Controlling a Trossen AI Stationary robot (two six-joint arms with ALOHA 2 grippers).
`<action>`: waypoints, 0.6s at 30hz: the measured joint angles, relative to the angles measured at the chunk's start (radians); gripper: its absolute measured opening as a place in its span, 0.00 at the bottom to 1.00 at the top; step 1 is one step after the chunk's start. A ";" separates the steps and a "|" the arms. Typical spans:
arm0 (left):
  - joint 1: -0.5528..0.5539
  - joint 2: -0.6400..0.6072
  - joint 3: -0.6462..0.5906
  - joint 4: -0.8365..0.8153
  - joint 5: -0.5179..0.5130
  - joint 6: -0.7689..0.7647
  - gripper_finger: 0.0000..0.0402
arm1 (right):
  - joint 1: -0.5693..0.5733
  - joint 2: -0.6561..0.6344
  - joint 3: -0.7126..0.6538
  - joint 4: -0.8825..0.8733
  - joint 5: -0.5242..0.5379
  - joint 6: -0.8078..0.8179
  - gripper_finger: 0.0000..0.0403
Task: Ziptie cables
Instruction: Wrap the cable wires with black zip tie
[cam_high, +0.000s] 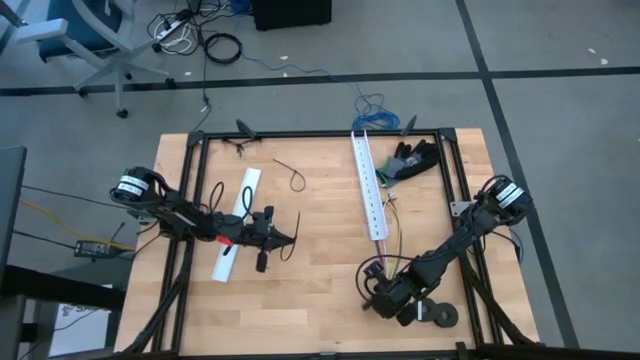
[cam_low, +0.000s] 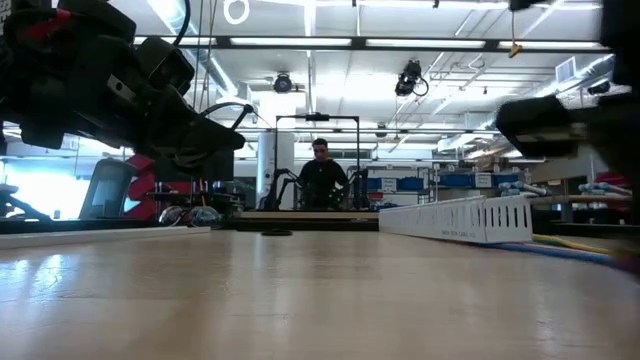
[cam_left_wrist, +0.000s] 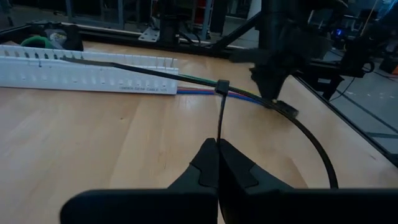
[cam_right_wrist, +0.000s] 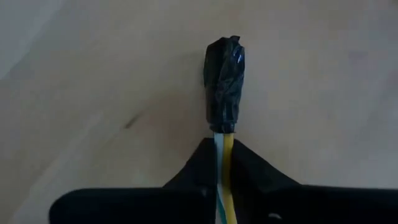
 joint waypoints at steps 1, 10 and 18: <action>-0.004 0.000 0.000 0.000 0.000 0.000 0.00 | -0.002 -0.011 -0.001 -0.001 0.044 0.017 0.03; -0.048 0.000 0.000 0.001 -0.002 -0.026 0.00 | 0.019 -0.273 0.023 -0.195 0.313 0.160 0.01; -0.081 0.000 0.000 0.000 -0.047 -0.026 0.00 | 0.051 -0.290 0.324 -0.874 0.388 0.413 0.00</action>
